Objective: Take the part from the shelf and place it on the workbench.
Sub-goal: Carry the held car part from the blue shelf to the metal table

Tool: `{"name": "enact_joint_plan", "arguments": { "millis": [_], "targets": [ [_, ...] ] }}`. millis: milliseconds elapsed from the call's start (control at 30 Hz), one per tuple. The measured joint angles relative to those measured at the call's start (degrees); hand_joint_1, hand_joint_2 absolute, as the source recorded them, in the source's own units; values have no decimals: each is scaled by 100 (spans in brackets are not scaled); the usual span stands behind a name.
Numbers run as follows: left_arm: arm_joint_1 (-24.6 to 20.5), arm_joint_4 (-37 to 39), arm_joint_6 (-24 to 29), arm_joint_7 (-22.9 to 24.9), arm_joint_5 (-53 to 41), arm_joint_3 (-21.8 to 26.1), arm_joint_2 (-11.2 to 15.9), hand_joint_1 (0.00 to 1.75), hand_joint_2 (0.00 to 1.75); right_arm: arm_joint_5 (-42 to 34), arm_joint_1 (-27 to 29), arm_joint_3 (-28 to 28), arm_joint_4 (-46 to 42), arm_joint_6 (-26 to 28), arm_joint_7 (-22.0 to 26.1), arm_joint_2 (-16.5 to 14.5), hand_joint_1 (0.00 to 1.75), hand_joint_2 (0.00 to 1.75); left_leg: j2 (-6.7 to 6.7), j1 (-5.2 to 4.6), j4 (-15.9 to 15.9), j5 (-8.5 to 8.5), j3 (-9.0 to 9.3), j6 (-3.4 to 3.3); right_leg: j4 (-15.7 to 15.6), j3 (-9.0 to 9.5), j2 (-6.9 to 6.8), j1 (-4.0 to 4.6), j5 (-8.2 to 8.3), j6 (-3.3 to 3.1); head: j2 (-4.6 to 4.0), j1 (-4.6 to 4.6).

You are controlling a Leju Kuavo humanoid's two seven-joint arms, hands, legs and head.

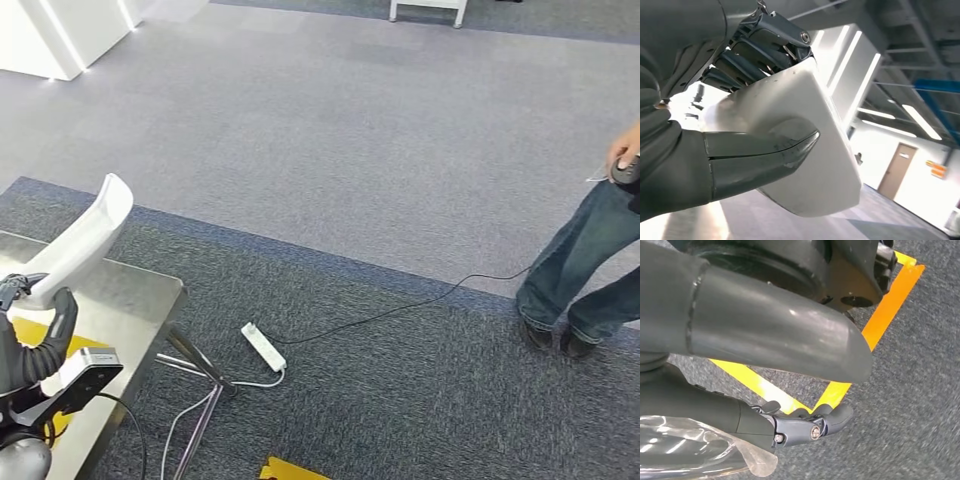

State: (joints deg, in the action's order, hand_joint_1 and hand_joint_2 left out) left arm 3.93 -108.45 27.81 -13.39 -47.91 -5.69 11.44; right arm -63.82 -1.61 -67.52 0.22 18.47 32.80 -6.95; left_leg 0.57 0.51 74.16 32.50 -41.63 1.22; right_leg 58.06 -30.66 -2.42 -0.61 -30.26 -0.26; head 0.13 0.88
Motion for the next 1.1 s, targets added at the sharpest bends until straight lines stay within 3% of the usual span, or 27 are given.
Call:
{"name": "enact_joint_plan", "arguments": {
  "millis": [33, 100, 167, 200, 267, 333, 400, 467, 500, 567, 600, 633, 700, 767, 800, 833, 900, 967, 1000, 1033, 1100],
  "targets": [
    [6, -1, 0, 1, 3, 5, 7, 175, 175, 2, -5, 0, 0, 0, -1, -1, 0, 0, -33, 1, -275, -184, 138, -9, 0, 24, -79, 5, -19, 3, 0, 0],
    [5, -7, 0, 1, 8, 17, 16, 175, 175, 5, -15, 0, 0, 0, -1, -1, 0, 0, -306, -52, -1053, -516, 535, -63, 0, 81, -217, 25, -65, 29, 0, 0],
    [-1, -22, 1, 1, 9, 27, 27, 175, 175, 7, -22, 0, 0, -1, -2, -2, 0, 0, -559, -136, -1467, -592, 727, -142, -6, 113, -344, 52, -103, 83, 1, 4],
    [1, -31, 0, 1, 9, 33, 33, 175, 175, 9, -24, 0, -1, -1, -2, -3, 0, 0, -574, -169, -1492, -567, 728, -177, -17, 128, -417, 61, -117, 114, 1, 9],
    [21, -55, 2, 1, 10, 51, 49, 175, 175, 16, -36, 0, -2, -2, -4, -4, 0, 0, -418, -156, -1557, -588, 751, -241, -27, 171, -497, 61, -166, 177, 1, 9],
    [26, -86, 3, 1, 19, 80, 58, 175, 175, 23, -49, 0, -2, 1, -6, -5, 0, 0, -272, -111, -1635, -622, 806, -306, 223, 77, -230, 46, -333, 229, 1, -11],
    [33, -103, 1, -1, 31, 106, 57, 175, 175, 24, -40, 0, -2, -1, -14, -4, 0, 0, -126, -86, -1656, -630, 819, -343, 941, -300, 128, 28, -637, 254, 0, -38],
    [68, -104, -1, -8, 41, 122, 52, 175, 175, 24, -20, 0, -2, -7, -25, -4, 0, 0, 48, -82, -1651, -625, 820, -352, 1553, -689, 221, 24, -772, 273, 0, -48],
    [87, -106, 0, -13, 44, 129, 52, 175, 175, 24, -14, 0, -2, -8, -28, -4, 0, 0, 137, -79, -1647, -622, 825, -350, 1572, -756, 231, 22, -675, 278, 0, -48],
    [104, -110, 2, -16, 48, 138, 51, 175, 175, 24, -15, 0, -2, -7, -29, -4, 0, 0, 310, -61, -1626, -605, 836, -324, 990, -584, 333, -1, -215, 284, 0, -50],
    [106, -112, 3, -18, 49, 140, 51, 175, 175, 24, -17, 0, -2, -5, -31, -4, 0, 0, 389, -59, -1601, -588, 831, -297, 621, -441, 480, -22, -33, 282, 0, -48],
    [108, -114, 4, -21, 51, 141, 50, 175, 175, 24, -19, 0, -2, -2, -33, -4, 0, 0, 466, -51, -1570, -572, 811, -266, 314, -297, 615, -42, 71, 269, 0, -45],
    [118, -122, 3, -31, 52, 144, 49, 175, 175, 27, -16, -1, -2, 5, -37, -4, 0, 0, 599, -32, -1538, -573, 757, -190, 83, -164, 750, -45, 64, 217, 0, -40],
    [140, -133, 2, -42, 54, 151, 52, 175, 175, 32, -17, -2, -3, 9, -37, -9, 0, 0, 701, -8, -1544, -595, 728, -125, 40, -125, 625, -43, 73, 144, 0, -40],
    [147, -139, 2, -46, 56, 161, 55, 175, 175, 33, -21, -1, -2, 9, -37, -12, 0, 0, 635, -13, -1499, -564, 707, -97, 21, -106, 556, -50, 80, 110, 0, -26],
    [144, -145, 2, -48, 58, 172, 60, 175, 175, 32, -23, -1, -2, 9, -36, -15, 0, 0, 499, -21, -1347, -473, 639, -70, -1, -85, 475, -60, 85, 79, 0, -6],
    [134, -156, 1, -51, 63, 189, 64, 175, 175, 31, -17, 0, 0, 4, -36, -15, 0, 0, 148, -25, -730, -165, 355, -15, -21, -51, 313, -51, 70, 32, 0, 35],
    [145, -157, -2, -51, 68, 191, 63, 175, 175, 31, -5, 0, 0, -2, -38, -15, 0, 0, 25, -5, -98, 52, 43, 21, -20, -34, 140, -37, 44, 10, 0, 40],
    [155, -157, -3, -51, 69, 191, 62, 175, 175, 31, -3, 0, 0, -2, -40, -15, 0, 0, 8, 1, -26, 17, 3, 26, -20, -23, 56, -32, 29, 8, 0, 41],
    [161, -158, -4, -51, 70, 192, 62, 175, 175, 33, -5, 0, 0, -2, -42, -15, 0, 0, -11, 3, -167, -115, 70, 22, -20, -5, -23, -28, 13, 11, 0, 40],
    [161, -161, -5, -51, 70, 196, 62, 175, 175, 40, -13, 0, 0, -2, -45, -15, 0, 0, -193, -24, -891, -486, 442, -26, -23, 48, -159, -18, -24, 26, 0, 39]
  ]
}}
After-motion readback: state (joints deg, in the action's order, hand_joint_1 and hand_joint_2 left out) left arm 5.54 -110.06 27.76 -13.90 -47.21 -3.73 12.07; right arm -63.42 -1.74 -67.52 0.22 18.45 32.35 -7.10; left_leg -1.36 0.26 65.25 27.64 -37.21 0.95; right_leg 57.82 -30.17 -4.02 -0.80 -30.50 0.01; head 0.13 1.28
